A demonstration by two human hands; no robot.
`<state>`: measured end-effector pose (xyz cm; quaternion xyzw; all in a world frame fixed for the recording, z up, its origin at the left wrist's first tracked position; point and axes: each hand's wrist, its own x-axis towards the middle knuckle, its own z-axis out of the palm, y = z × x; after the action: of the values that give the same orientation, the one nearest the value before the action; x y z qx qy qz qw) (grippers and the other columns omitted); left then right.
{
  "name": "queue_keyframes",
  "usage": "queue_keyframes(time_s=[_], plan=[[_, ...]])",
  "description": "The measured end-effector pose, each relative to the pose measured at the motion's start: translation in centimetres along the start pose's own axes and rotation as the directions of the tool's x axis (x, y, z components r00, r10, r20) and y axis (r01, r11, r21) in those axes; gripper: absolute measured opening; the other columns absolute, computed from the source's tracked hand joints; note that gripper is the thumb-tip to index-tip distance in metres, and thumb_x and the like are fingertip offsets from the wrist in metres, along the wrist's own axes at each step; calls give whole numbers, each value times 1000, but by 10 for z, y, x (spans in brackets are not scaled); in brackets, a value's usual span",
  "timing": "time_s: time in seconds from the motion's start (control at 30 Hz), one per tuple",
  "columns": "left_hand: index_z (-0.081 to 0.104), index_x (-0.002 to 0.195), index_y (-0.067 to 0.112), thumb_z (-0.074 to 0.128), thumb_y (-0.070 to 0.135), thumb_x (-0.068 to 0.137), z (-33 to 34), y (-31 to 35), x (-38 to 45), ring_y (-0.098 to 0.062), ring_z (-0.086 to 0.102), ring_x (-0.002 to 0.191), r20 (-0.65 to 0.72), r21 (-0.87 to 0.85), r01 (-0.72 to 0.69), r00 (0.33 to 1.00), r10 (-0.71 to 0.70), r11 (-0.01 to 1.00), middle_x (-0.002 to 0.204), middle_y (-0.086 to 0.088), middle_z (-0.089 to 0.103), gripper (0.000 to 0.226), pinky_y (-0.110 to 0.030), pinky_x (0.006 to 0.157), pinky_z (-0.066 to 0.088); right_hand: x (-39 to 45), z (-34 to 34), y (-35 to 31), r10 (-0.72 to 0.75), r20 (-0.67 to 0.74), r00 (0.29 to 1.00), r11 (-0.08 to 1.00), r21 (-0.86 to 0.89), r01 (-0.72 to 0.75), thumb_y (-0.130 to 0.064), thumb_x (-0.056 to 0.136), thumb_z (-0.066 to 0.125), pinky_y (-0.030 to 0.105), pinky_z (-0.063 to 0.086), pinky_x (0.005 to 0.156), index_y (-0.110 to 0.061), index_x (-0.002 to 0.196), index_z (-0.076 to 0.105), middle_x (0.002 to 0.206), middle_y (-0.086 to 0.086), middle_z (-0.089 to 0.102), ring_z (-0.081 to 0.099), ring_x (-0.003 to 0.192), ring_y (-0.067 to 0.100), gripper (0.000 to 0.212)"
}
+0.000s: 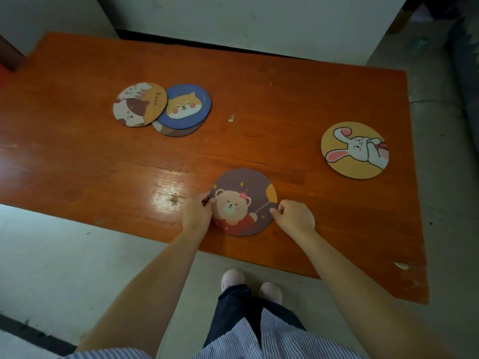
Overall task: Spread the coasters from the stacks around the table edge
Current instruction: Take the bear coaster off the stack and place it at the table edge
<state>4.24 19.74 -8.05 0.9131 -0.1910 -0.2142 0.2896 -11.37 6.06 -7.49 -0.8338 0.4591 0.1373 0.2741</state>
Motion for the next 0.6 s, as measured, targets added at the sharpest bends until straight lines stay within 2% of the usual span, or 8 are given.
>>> queue_keyframes(time_s=[0.07,0.17,0.3,0.37,0.43,0.5,0.6], plan=[[68,93,0,60,15,87,-1,-2,0,-33,62,81,-7,13,-24,1000,24,1000,86,-18,70,18,-33,66,44,-1,2,1,-11,-4,1000,1000,0,11,-38,93,49,30,42,65,-11,96,63,99,9,69,62,94,25,30],[67,97,0,60,16,87,-1,-2,-2,-33,62,84,-16,31,-27,1000,27,999,88,-17,69,20,-37,72,48,-4,2,0,-23,-19,1000,1000,-11,22,-37,93,50,34,48,71,-11,95,63,99,9,69,62,95,25,29],[60,80,2,59,22,87,-4,1,1,-36,59,82,13,177,-48,999,46,983,86,-18,65,20,-36,65,45,-3,-1,-2,-23,19,1000,999,-27,23,-36,93,51,36,51,76,-10,96,62,102,10,68,61,96,26,29],[62,93,7,59,28,87,-10,4,6,-34,58,92,56,309,-68,997,53,949,101,-15,62,22,-40,73,49,-2,-5,-7,-32,21,999,997,-72,33,-35,92,53,37,51,79,-9,102,60,107,12,65,60,101,27,29],[60,107,11,59,32,86,-17,4,13,-34,53,105,107,416,-103,992,63,904,115,-13,54,31,-42,82,50,-2,-8,-16,-53,-37,998,991,-128,48,-30,89,58,37,50,85,-8,110,55,117,14,57,53,110,30,31],[58,113,11,54,32,88,-27,1,19,-32,49,113,148,526,-134,987,64,840,121,-14,50,33,-42,84,49,-3,-7,-28,-99,-108,989,981,-177,79,-22,87,60,37,47,90,-9,115,51,124,13,49,45,116,30,32],[55,117,9,45,29,92,-49,-11,28,-30,44,119,124,671,-83,992,-1,736,127,-14,49,34,-40,88,47,1,0,-55,-188,-126,974,965,-208,159,-19,88,56,41,41,98,-12,118,52,129,10,46,39,122,30,31]])
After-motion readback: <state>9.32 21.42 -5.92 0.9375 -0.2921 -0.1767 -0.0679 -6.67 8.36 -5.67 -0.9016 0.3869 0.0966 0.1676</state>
